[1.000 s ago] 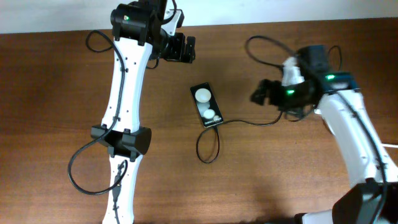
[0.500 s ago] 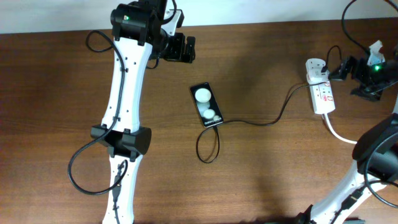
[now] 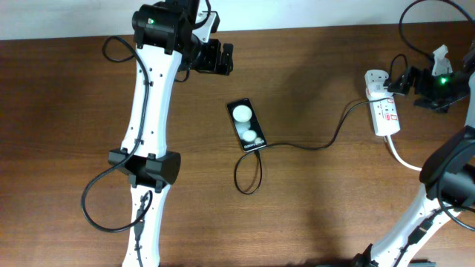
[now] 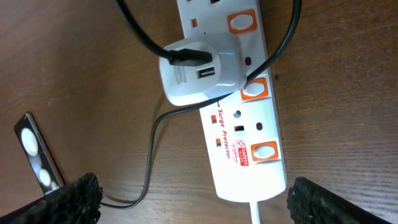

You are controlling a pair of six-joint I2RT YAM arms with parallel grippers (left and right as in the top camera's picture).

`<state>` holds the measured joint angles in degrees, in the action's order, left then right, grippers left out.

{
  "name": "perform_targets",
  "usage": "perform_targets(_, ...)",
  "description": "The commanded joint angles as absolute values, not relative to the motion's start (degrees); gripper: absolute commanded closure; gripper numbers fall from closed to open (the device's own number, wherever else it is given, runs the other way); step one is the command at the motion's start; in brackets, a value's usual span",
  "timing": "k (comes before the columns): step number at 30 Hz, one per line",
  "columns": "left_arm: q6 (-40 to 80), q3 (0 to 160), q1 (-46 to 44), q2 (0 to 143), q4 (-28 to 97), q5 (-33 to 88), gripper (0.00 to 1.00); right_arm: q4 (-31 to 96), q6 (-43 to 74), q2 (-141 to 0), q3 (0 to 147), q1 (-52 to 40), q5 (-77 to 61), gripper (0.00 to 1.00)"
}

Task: Plug charger to phone and switch on socket

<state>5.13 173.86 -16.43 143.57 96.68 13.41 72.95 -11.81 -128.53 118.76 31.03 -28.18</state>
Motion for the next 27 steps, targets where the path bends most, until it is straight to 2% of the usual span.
perform_targets(1,3.99,174.3,-16.45,142.69,96.73,13.04,0.01,72.03,-12.21,-130.06,119.79,30.04,-28.73,0.01)
perform_targets(7,3.99,174.32,-16.45,142.69,96.73,13.04,0.01,65.89,-12.19,-132.92,118.72,26.15,-28.69,0.01)
perform_targets(13,3.99,174.32,-16.49,142.69,96.73,13.04,0.01,63.83,-10.02,-133.93,118.72,25.12,-20.01,0.01)
perform_targets(27,3.99,174.3,-16.49,142.69,96.73,13.04,0.01,60.4,-8.03,-136.46,118.67,25.08,-23.99,0.01)
